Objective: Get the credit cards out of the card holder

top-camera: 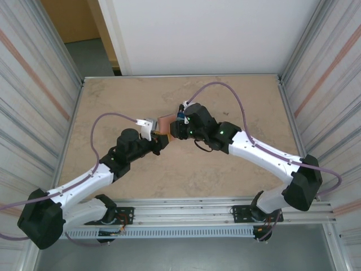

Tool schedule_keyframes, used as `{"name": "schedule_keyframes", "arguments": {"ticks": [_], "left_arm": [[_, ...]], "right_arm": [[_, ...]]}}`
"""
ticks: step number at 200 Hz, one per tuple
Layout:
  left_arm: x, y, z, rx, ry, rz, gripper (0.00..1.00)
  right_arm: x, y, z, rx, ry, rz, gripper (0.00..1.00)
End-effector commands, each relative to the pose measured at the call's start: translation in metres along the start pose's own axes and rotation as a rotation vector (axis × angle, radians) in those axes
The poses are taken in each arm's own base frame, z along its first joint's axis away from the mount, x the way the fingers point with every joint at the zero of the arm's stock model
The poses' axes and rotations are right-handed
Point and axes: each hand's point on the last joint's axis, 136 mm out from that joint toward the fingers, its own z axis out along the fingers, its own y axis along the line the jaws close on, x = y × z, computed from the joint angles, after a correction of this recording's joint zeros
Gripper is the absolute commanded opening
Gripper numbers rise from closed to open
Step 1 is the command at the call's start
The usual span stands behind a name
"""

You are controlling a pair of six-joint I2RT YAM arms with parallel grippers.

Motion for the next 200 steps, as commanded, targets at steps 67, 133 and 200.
{"name": "schedule_keyframes", "arguments": {"ticks": [67, 133, 200], "left_arm": [[-0.017, -0.009, 0.000, 0.029, -0.054, 0.023, 0.00], [-0.022, -0.012, -0.003, 0.038, -0.074, 0.028, 0.00], [-0.021, -0.019, -0.004, 0.074, -0.071, 0.038, 0.00]], "right_arm": [[-0.005, 0.024, 0.012, -0.058, 0.026, 0.027, 0.32], [0.002, 0.013, 0.015, 0.000, 0.046, 0.033, 0.36], [0.007, -0.001, 0.026, 0.073, 0.058, 0.027, 0.33]]}}
